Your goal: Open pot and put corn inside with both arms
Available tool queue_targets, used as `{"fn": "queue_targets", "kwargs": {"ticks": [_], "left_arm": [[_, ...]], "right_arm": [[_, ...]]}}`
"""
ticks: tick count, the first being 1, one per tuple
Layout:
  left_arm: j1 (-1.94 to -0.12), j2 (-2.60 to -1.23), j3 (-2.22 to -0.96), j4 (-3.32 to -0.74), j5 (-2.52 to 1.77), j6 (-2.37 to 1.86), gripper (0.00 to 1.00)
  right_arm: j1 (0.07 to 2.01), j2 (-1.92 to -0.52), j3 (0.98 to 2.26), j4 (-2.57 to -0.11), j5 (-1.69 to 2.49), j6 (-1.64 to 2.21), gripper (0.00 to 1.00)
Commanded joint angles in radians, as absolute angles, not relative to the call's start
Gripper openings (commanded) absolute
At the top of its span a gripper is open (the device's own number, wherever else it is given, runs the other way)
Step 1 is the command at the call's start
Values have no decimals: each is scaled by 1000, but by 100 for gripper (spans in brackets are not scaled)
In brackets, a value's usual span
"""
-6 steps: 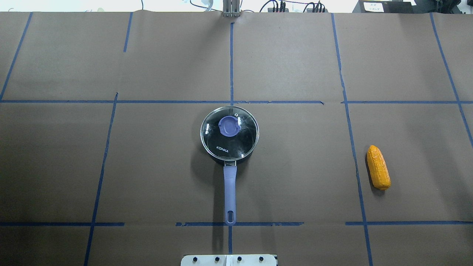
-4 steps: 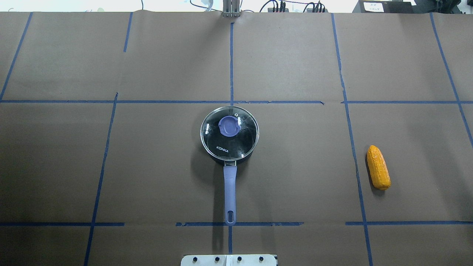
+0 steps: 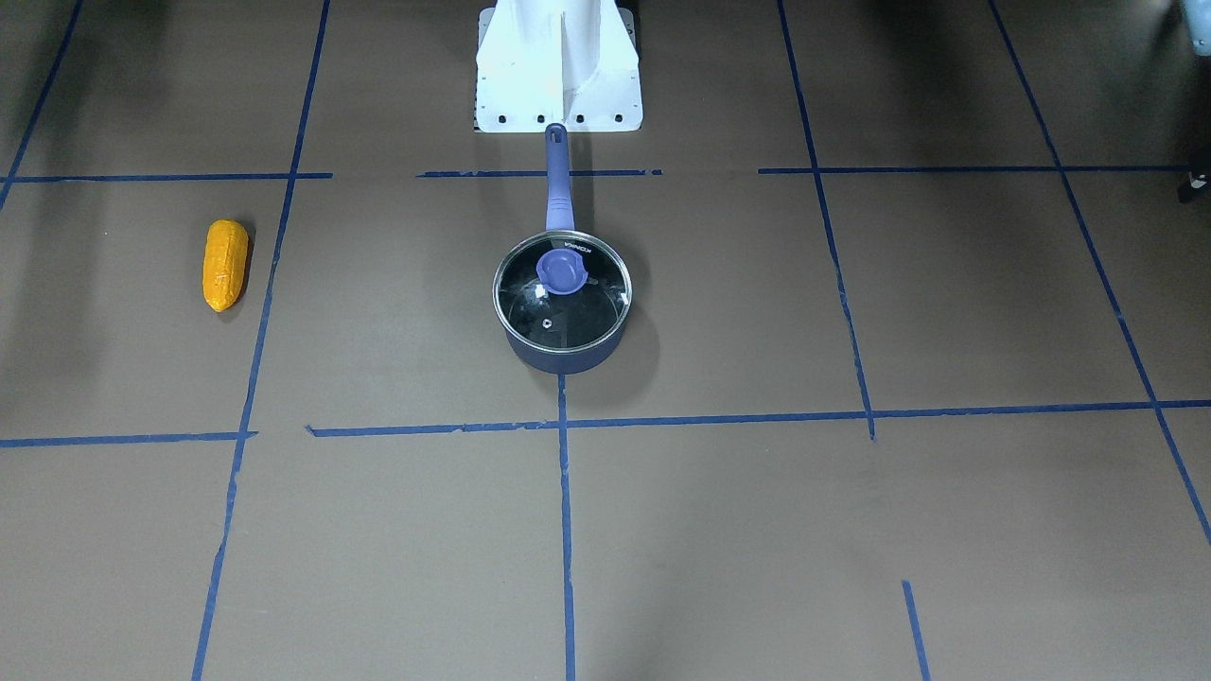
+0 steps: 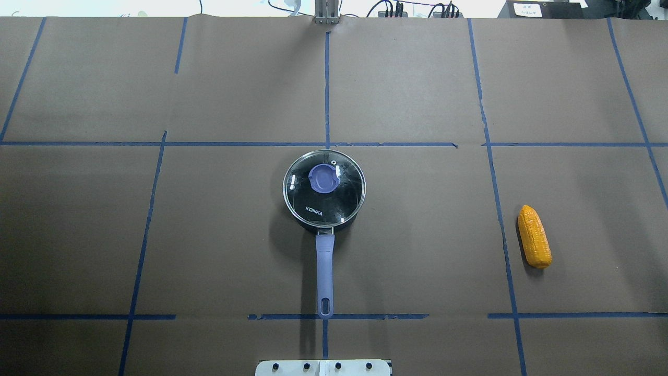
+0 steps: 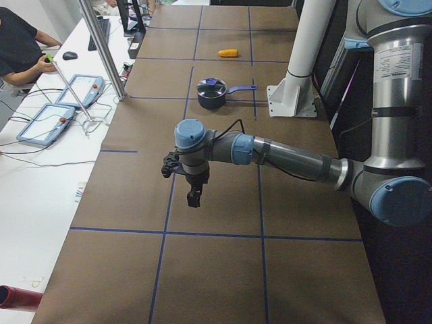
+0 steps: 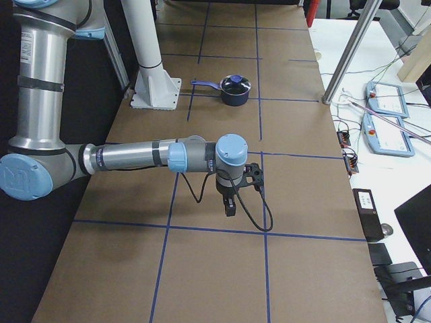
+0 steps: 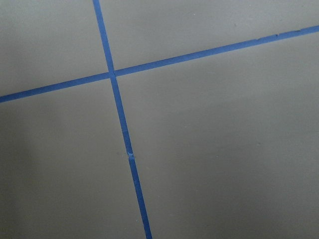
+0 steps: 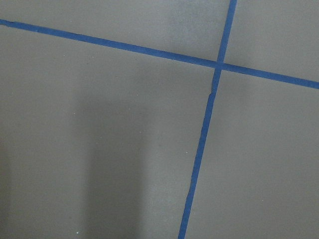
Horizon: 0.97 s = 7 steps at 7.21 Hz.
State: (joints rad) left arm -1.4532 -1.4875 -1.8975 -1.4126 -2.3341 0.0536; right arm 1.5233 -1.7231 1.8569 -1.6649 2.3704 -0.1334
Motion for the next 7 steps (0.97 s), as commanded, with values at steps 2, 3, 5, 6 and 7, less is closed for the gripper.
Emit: {"fn": "queue_targets", "kwargs": {"ticks": [2,3,5,6,7], "left_arm": [[-1453,-1485,-1904,-1416,-2339,35,100],[-1453,-1486,-1888,-1416,-2338,34,100],[-1453,-1486,-1891,-1416,-2339,29,100],[-1451,-1489,-1908,-1416,-2341,2,100],[-1442,-1505,-1911,-1420,-2371,-79,100]], "right_arm": [[1523,-1724,1853,-1663,2376,-120,100],[1523,-1724,1853,-1663,2378,-121,100],[1523,-1755,1864,-1651,2378,-132,100],[1523,-1756,1867,-1651,2378,-130,100],[1523,-1758,1870,-1651,2378,-130,100]]}}
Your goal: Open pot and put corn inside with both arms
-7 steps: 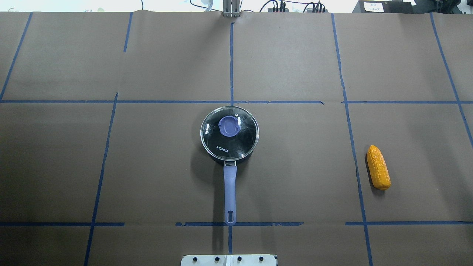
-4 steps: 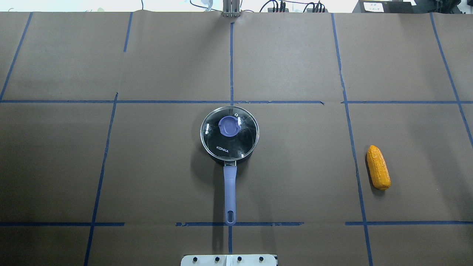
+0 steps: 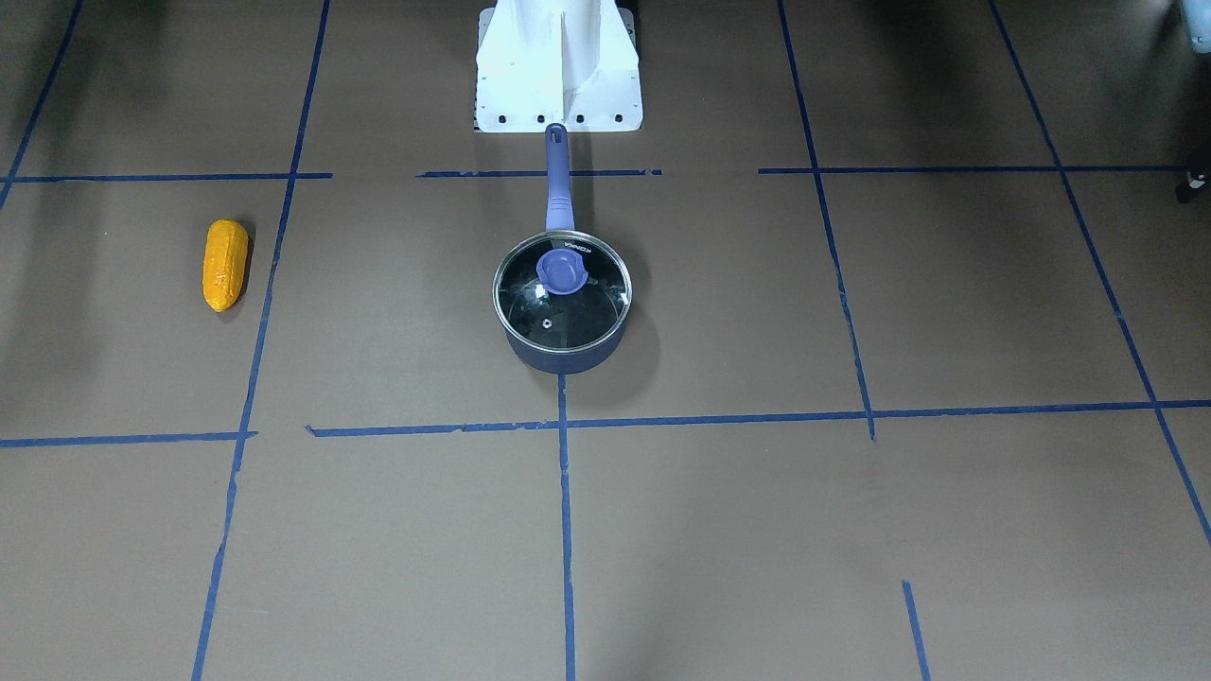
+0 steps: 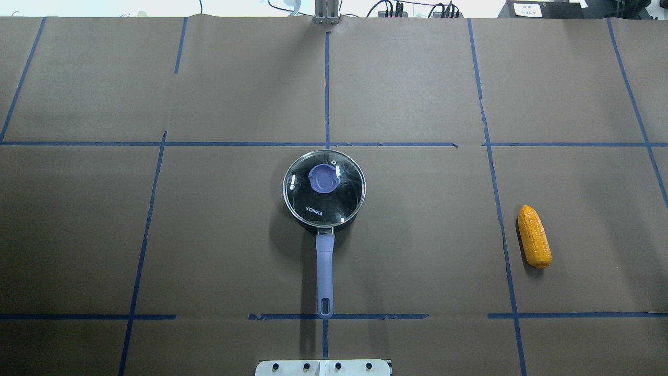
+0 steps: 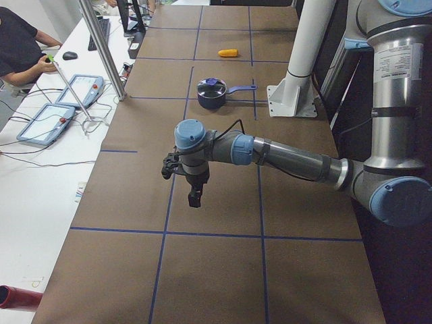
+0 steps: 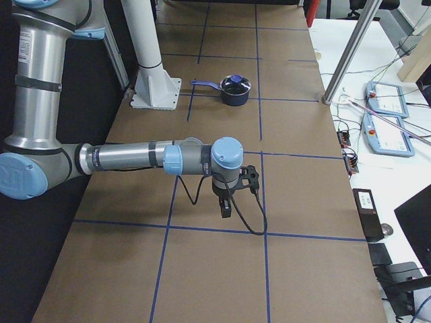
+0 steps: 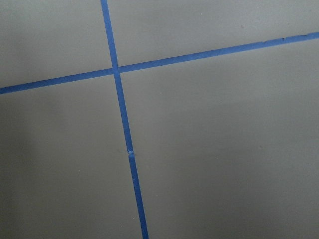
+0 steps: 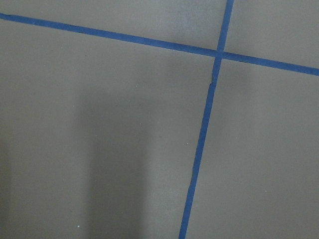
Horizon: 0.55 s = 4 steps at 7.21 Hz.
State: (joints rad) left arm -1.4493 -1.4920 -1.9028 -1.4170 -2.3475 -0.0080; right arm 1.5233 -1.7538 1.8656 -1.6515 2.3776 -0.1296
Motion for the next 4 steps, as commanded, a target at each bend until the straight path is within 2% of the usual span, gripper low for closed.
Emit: {"fn": "queue_targets", "kwargs": {"ticks": [1,4], "left_arm": [[-1425,-1522,-1913,-1466,-2376,-118,100],[-1197,-1563,-1997,-1678,-2364,-542,100]], "right_arm": [[1523,-1758,1868,-1651,2378,-129,100],[1523,-1755,1873,-1649,2405,-126,100]]}}
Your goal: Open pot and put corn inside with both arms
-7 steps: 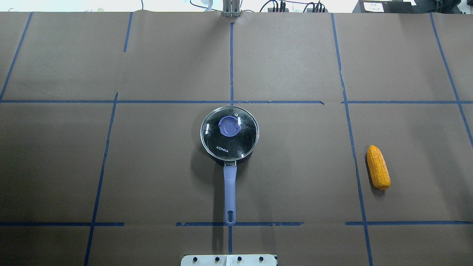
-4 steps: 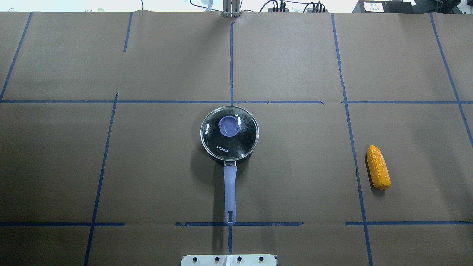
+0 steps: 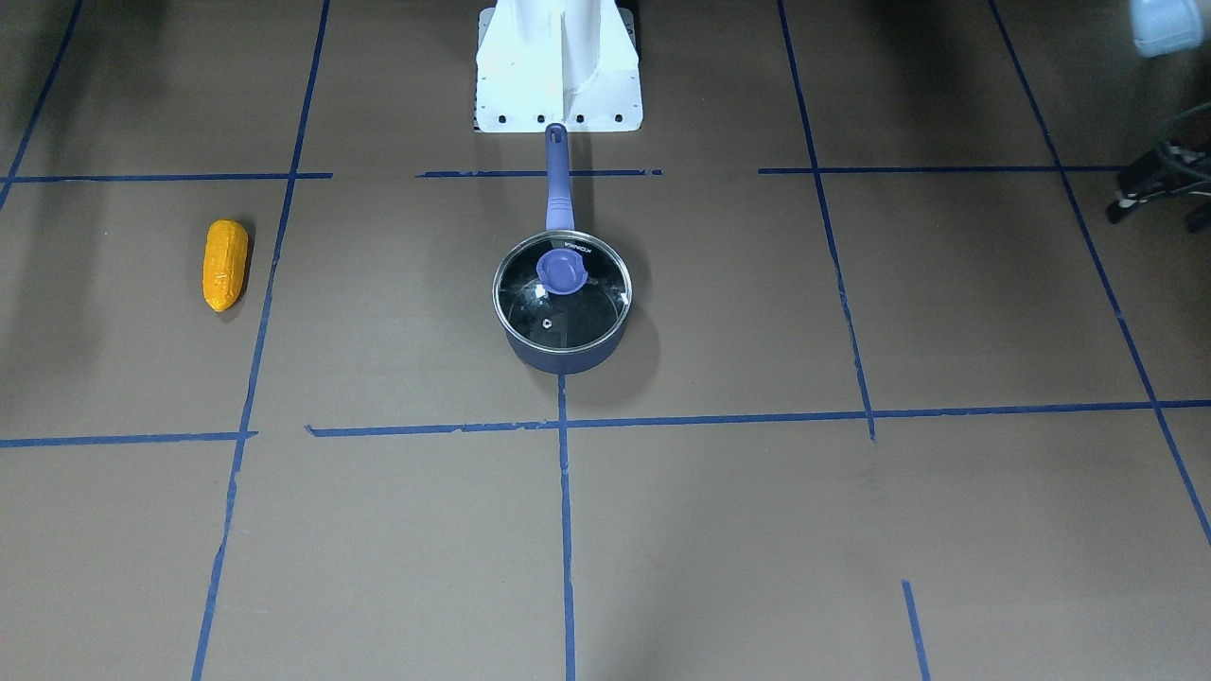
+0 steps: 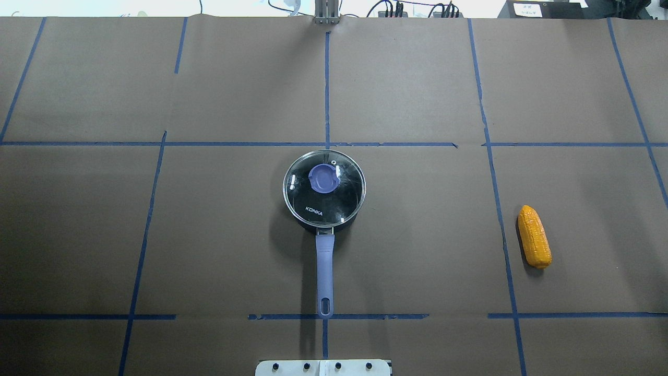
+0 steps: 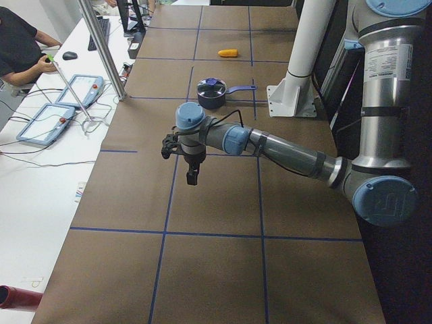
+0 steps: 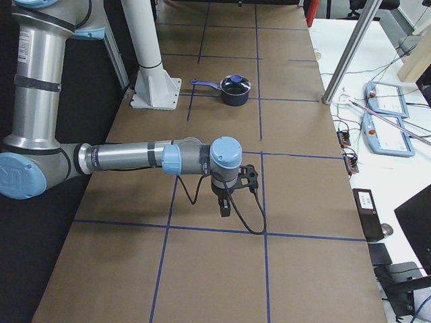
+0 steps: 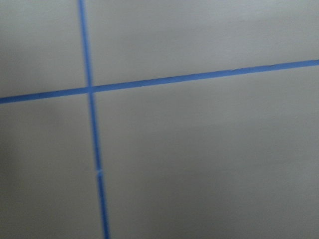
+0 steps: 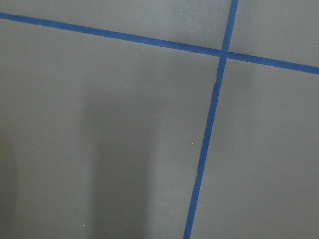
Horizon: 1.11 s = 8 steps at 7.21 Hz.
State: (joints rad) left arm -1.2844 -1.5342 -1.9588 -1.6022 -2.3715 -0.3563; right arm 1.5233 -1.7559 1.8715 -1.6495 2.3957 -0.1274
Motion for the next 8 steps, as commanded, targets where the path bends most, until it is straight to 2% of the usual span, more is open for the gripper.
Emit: {"fn": "queue_targets", "kwargs": {"ticks": [1,3,5,6,7,8], "left_arm": [[-1104,-1651,-2008,-1675,-2361,-713,100],[-863,-1825,-2005,-1628,-2340,-956,100],[-609,-2122,-1991,-1335,-2066,-1194,100],[-539,-2187,-1964,-1324,-2007,-1230,100],[-532,-2309,-1853,-1322,-1999,-1305,100],[-532,-2375,-1786,-1324,-1961,-1318,100]], "right_arm": [[1523,-1756,1873,-1651,2420,-123,100],[1522,-1756,1873,-1649,2428,-127,100],[1520,-1756,1870,-1651,2428,-127,100],[1519,-1756,1870,-1651,2428,-124,100],[1519,-1758,1870,-1651,2427,-126,100],[1519,-1758,1867,-1651,2427,-126,100]]}}
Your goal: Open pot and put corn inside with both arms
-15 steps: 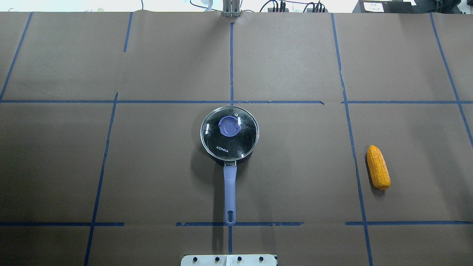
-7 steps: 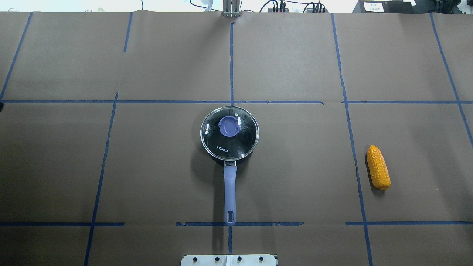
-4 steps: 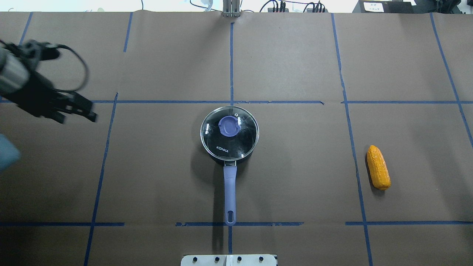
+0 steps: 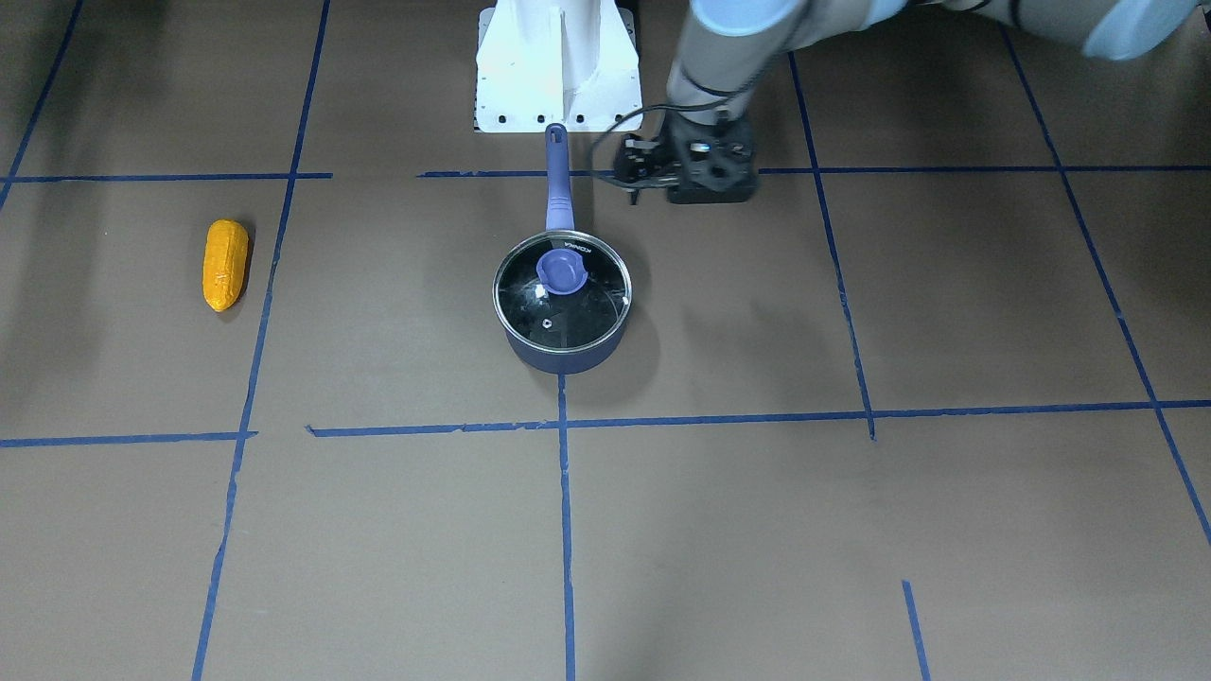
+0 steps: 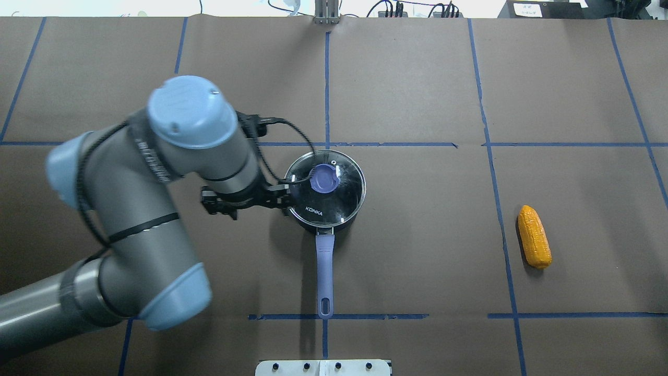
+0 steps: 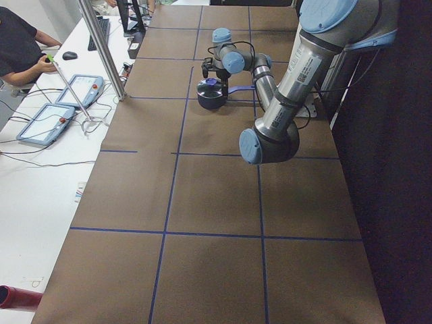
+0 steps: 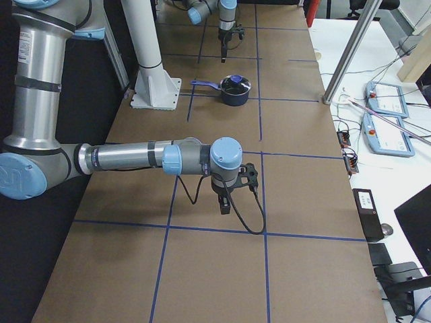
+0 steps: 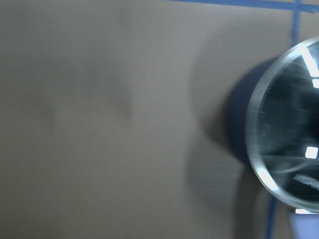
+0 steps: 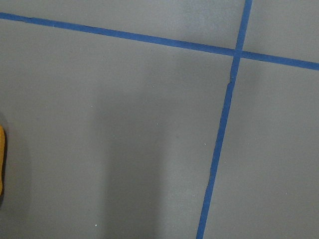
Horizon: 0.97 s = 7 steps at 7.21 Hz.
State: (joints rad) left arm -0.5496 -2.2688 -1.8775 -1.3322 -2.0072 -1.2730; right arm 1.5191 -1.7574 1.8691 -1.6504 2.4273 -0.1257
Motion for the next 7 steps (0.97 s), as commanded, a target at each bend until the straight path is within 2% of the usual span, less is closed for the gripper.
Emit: {"fn": "queue_targets", "kwargs": {"ticks": [1,2,4,7], "left_arm": [[-532,-2407,-1758,-1324,-1927,-1322,100],[-532,-2434,-1726,-1330,-1927,-1319,100],[-532,-2544,-1536,-1398,-1898,-1321,100],[-531,-2546,-1487,-1431,-1896,-1318,99]], "right_arm": [[1519,-1758,1867,-1649,2427,-126,100],[1519,-1758,1867,-1651,2428,-126,100],[1519,-1758,1867,-1651,2427,-126,100],[1519,-1758,1867,-1651,2427,-126,100]]}}
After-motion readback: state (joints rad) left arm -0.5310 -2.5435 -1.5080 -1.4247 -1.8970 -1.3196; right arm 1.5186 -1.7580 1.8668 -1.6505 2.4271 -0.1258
